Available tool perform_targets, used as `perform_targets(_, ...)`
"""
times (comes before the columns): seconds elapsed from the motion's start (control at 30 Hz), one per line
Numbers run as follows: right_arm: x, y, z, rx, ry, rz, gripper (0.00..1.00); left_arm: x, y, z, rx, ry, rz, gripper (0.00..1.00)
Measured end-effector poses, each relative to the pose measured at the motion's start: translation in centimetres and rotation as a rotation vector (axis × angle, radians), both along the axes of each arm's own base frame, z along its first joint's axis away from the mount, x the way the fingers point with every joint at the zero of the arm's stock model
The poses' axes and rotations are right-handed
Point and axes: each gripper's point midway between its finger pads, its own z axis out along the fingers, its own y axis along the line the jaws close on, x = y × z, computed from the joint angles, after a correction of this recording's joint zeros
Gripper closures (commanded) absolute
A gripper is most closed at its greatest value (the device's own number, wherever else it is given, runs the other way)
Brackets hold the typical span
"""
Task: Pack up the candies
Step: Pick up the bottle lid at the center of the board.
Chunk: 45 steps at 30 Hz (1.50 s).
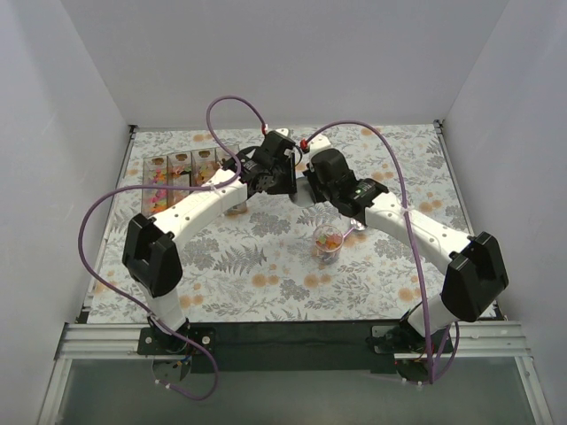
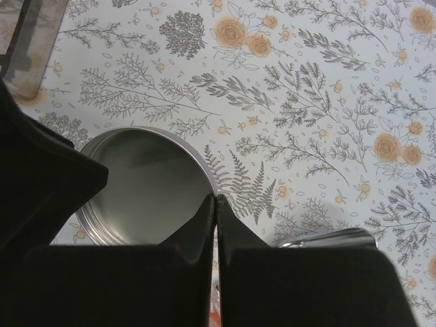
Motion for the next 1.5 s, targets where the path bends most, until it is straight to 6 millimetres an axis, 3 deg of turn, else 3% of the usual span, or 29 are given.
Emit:
perform_targets(0.47, -0.4, 0.1, -0.3, -0.002, 0.008, -0.009, 0.99, -0.1, 0.0, -2.0, 0.059, 0.003, 0.005, 0.99)
perform_targets(0.67, -0.7, 0.0, -0.8, -0.011, 0.015, -0.011, 0.99, -0.4, -0.2, -2.1, 0.072, 0.001, -0.011, 1.00)
perform_targets(0.73, -0.8, 0.0, -1.0, -0.010, 0.021, -0.010, 0.92, -0.6, -0.2, -2.3, 0.075, 0.006, -0.018, 1.00)
perform_targets(0.83, -1.0, 0.3, -0.9, 0.007, 0.029, 0.002, 0.68, -0.8, -0.1, -3.2, 0.075, 0.021, -0.026, 1.00)
perform_targets(1.03, -2.5, 1.3, 0.7, 0.092, 0.044, 0.078, 0.45, -1.2, 0.5, -5.9, 0.006, 0.113, -0.045, 1.00)
perform_targets(1.17, -3.3, 1.4, 2.5, 0.193, 0.064, 0.143, 0.36, -0.3, 2.4, -7.2, -0.112, 0.210, -0.012, 1.00)
perform_targets(1.33, -3.4, -0.8, 3.5, 0.346, 0.116, 0.200, 0.31, 1.5, 4.6, -6.5, -0.306, 0.292, 0.051, 1.00)
perform_targets(1.43, -3.1, -1.9, 3.6, 0.433, 0.140, 0.242, 0.17, 1.9, 4.4, -5.0, -0.421, 0.313, 0.048, 1.00)
perform_targets(1.5, -3.2, -1.8, 3.7, 0.464, 0.143, 0.279, 0.16, 1.9, 4.1, -3.9, -0.498, 0.331, 0.047, 1.00)
